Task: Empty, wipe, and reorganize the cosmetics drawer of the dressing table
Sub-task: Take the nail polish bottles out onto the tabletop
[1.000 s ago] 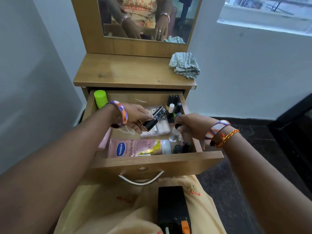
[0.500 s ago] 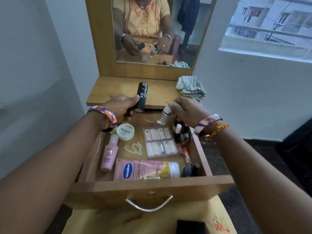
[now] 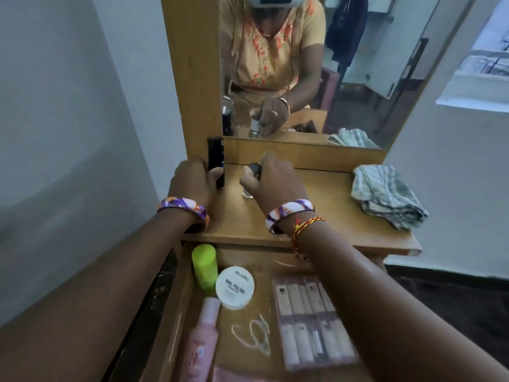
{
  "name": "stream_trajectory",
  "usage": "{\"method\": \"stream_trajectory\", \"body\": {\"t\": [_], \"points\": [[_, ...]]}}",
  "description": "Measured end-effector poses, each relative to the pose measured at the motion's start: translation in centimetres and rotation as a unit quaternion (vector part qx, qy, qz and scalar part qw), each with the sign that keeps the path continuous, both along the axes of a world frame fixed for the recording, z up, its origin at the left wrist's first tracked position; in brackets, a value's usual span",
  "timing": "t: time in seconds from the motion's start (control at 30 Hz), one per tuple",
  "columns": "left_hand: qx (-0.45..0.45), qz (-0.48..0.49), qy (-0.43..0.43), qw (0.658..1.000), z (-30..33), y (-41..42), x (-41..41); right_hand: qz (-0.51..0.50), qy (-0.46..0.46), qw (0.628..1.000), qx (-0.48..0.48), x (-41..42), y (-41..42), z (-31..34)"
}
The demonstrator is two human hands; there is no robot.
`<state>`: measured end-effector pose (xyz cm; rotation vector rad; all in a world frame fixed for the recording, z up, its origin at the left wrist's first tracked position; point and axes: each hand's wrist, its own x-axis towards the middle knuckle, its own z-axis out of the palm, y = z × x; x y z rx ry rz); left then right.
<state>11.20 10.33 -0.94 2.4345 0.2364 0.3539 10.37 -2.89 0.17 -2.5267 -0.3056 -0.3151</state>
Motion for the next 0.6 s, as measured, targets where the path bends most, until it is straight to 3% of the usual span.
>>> {"method": "stream_trajectory", "body": {"t": [0.3, 0.6], "points": [[0.080, 0.000, -0.053, 0.995, -1.0, 0.2, 4.5, -0.020, -0.026, 0.999, 0.027, 6.6, 3.2, -0.7], [0.059, 0.004, -0.051, 0.997, -1.3, 0.2, 5.0, -0.060, 0.013, 0.995, 0.083, 7.8, 3.1, -2.0]]}}
